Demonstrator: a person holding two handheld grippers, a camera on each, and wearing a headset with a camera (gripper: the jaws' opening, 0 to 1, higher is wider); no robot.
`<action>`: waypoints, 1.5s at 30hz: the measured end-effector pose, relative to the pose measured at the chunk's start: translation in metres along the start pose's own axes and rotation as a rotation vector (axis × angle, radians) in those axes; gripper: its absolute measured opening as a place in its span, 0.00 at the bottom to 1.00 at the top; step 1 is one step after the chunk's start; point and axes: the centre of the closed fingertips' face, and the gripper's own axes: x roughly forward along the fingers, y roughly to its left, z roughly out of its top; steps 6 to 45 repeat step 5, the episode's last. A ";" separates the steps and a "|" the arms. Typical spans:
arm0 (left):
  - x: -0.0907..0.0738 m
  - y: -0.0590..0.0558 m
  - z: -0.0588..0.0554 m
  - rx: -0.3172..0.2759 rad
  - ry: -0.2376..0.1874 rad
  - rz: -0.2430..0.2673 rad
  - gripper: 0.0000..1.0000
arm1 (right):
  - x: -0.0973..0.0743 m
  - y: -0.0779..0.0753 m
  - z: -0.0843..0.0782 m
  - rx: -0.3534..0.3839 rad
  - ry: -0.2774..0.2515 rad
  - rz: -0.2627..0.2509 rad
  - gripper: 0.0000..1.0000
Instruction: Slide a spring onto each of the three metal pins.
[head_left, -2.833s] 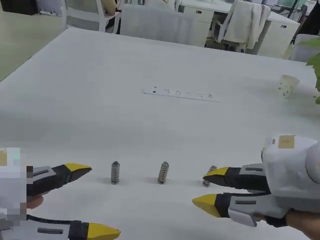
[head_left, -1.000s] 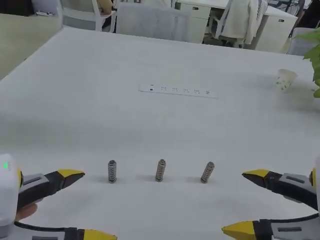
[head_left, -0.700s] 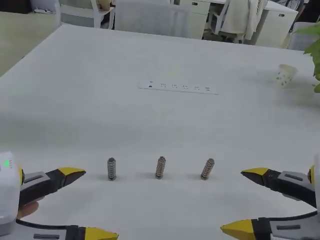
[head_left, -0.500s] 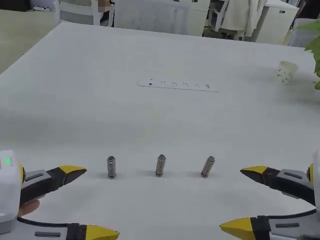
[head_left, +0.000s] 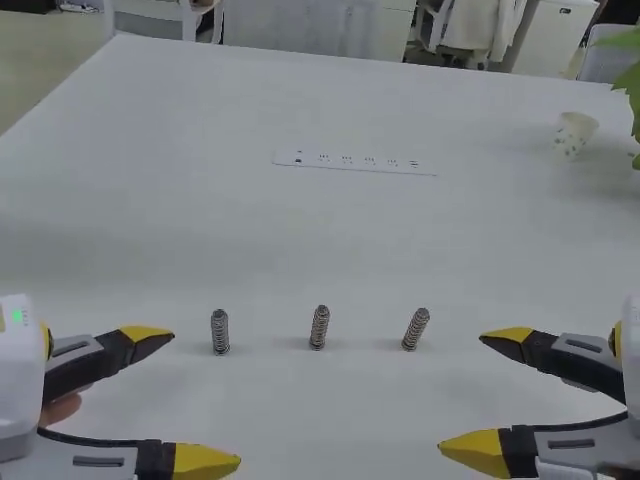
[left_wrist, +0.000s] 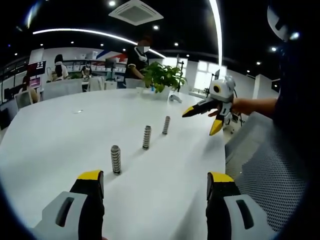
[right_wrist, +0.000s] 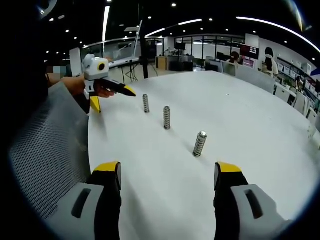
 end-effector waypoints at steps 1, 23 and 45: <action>0.000 0.001 0.001 0.002 -0.001 0.000 0.81 | 0.000 0.000 0.000 0.002 0.000 0.000 0.76; 0.001 0.003 0.003 0.004 -0.003 0.004 0.81 | 0.000 0.000 0.000 0.001 0.002 0.000 0.76; 0.001 0.003 0.003 0.004 -0.003 0.004 0.81 | 0.000 0.000 0.000 0.001 0.002 0.000 0.76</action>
